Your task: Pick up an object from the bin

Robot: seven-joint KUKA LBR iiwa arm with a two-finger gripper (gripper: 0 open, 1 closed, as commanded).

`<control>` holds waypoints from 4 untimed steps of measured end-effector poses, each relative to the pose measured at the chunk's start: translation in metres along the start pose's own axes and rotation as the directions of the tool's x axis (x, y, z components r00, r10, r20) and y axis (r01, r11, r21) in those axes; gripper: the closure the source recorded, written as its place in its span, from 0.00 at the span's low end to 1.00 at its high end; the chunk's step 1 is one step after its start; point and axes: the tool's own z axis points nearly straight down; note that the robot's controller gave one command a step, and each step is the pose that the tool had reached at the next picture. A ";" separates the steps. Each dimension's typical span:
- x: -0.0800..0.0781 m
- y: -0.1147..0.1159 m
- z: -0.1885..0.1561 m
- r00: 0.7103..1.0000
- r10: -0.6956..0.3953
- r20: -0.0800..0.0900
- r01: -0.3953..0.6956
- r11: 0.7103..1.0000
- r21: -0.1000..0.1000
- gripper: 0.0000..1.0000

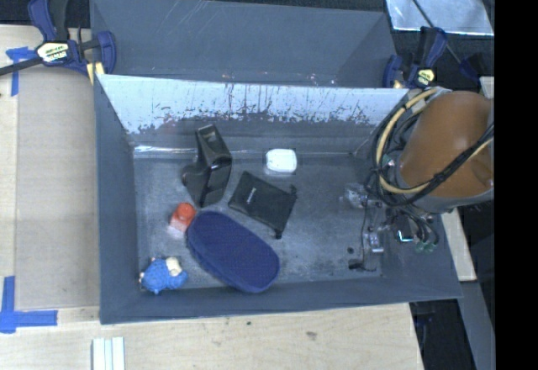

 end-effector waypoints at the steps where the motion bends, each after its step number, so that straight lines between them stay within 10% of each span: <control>1: -0.034 0.057 0.013 0.957 -0.289 0.011 0.289 0.957 0.002 0.00; 2: -0.084 0.120 0.062 0.981 -0.195 0.009 0.195 0.981 0.001 0.00; 3: -0.084 0.117 0.060 0.981 -0.192 0.011 0.192 0.981 0.002 1.00; 4: -0.092 0.120 -0.088 0.977 -0.211 0.019 0.211 0.978 0.004 1.00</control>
Offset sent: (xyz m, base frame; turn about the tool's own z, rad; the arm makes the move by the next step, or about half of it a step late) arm 0.0332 0.0556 -0.0125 -0.2917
